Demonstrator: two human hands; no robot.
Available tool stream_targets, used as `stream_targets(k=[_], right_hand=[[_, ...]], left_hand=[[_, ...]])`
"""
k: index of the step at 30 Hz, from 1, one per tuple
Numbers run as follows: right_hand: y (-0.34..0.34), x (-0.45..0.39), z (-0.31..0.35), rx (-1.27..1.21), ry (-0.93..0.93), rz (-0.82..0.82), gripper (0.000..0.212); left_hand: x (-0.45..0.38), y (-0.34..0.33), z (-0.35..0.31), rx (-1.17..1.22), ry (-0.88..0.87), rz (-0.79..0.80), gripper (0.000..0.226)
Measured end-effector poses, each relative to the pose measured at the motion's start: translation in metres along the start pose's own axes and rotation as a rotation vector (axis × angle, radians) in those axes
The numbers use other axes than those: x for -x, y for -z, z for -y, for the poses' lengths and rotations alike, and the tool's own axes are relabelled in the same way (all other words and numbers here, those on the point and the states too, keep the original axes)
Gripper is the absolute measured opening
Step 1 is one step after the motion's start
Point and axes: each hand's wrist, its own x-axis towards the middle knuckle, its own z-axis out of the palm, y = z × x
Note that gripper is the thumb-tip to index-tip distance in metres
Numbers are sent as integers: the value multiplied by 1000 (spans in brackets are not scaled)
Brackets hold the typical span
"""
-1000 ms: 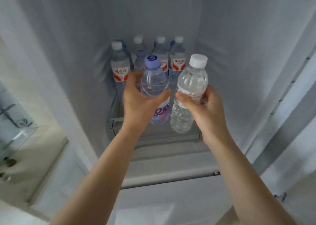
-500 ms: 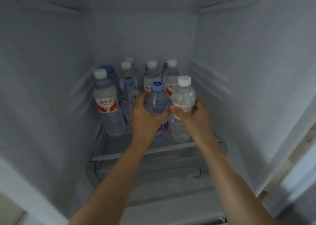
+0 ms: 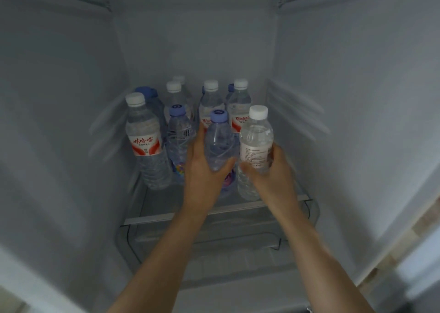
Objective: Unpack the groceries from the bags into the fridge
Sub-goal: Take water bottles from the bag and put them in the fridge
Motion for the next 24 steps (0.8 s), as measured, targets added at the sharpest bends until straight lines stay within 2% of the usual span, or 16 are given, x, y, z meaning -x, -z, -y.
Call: stream_targets(k=[3, 5, 10, 16, 24], right_hand=[[-5, 9, -22, 113, 39, -19, 60], [-8, 13, -28, 134, 44, -39, 66], [-16, 0, -26, 122, 50, -57, 63], [-28, -25, -37, 117, 35, -61, 70], [-30, -37, -44, 126, 32, -70, 72]], left_hand=[[21, -2, 0, -185, -5, -1, 103], [30, -5, -2, -218, 19, -4, 112], [26, -15, 0, -239, 46, -26, 113], [15, -30, -4, -368, 122, -70, 111], [10, -38, 3, -436, 122, -99, 108]])
